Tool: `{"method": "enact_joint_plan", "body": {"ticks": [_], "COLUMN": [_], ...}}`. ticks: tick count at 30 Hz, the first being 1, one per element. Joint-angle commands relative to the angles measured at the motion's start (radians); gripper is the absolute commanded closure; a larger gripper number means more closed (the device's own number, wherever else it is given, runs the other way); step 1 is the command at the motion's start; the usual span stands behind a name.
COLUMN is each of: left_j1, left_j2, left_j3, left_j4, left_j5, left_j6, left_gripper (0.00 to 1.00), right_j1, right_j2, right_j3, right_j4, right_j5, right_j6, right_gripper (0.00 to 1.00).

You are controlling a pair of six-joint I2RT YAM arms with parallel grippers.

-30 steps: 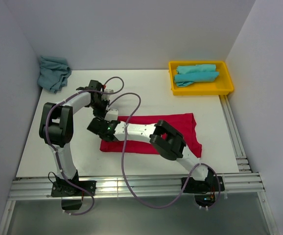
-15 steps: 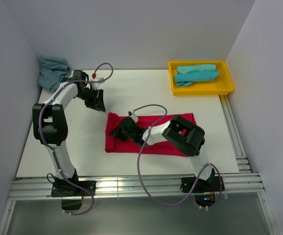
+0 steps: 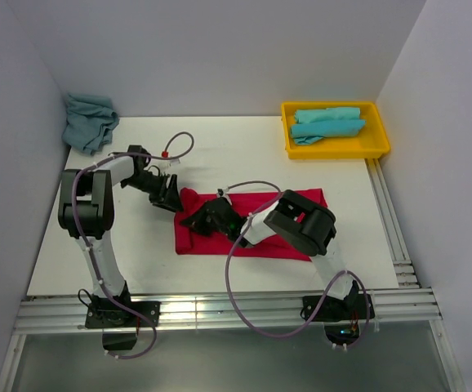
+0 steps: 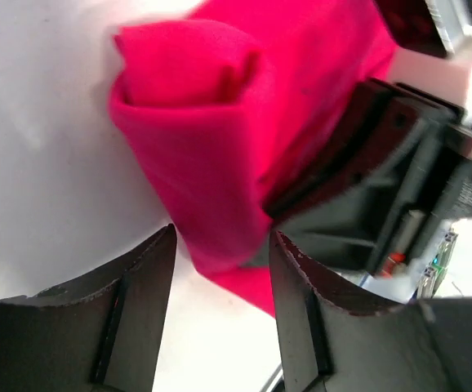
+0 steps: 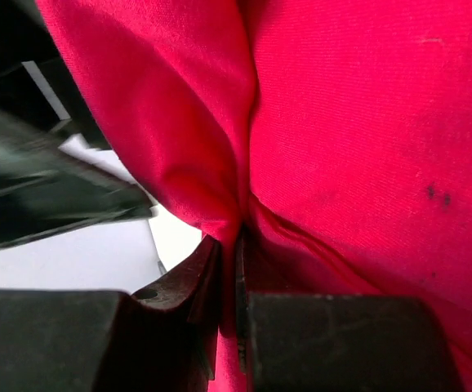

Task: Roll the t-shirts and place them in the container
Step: Roll the tshirt

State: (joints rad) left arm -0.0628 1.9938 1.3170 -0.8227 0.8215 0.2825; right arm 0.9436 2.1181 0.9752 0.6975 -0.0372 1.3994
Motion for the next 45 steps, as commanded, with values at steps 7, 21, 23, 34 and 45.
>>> {"method": "enact_joint_plan", "body": {"ticks": [7,21,23,34,45], "left_j1": [-0.015,-0.153,-0.16,-0.187,-0.201], "left_j2": [0.036,0.005,0.0,-0.01,-0.007], "left_j3": [-0.007,0.06,0.062,0.076,0.088], "left_j4": [0.238,0.192,0.189,0.162,0.148], "left_j5": [-0.002,-0.474,-0.501,-0.571,-0.593], "left_j6": [-0.189,-0.258,-0.258,-0.261,-0.269], "left_gripper": [0.49,1.0,1.0,1.0,1.0], "right_j1": [-0.003,0.056,0.072,0.196,0.23], "right_j2": [0.013,-0.135,-0.147,-0.123,0.12], "right_j3": [-0.056,0.146,0.2,0.591,0.89], "right_j4": [0.048,-0.646,-0.767,-1.328,-1.473], "right_j5": [-0.027,0.261,0.318,0.605,0.569], "right_j6": [0.029,-0.149,-0.157,-0.186,-0.252], "right_gripper": [1.0,0.55,0.52,0.5,0.46]}}
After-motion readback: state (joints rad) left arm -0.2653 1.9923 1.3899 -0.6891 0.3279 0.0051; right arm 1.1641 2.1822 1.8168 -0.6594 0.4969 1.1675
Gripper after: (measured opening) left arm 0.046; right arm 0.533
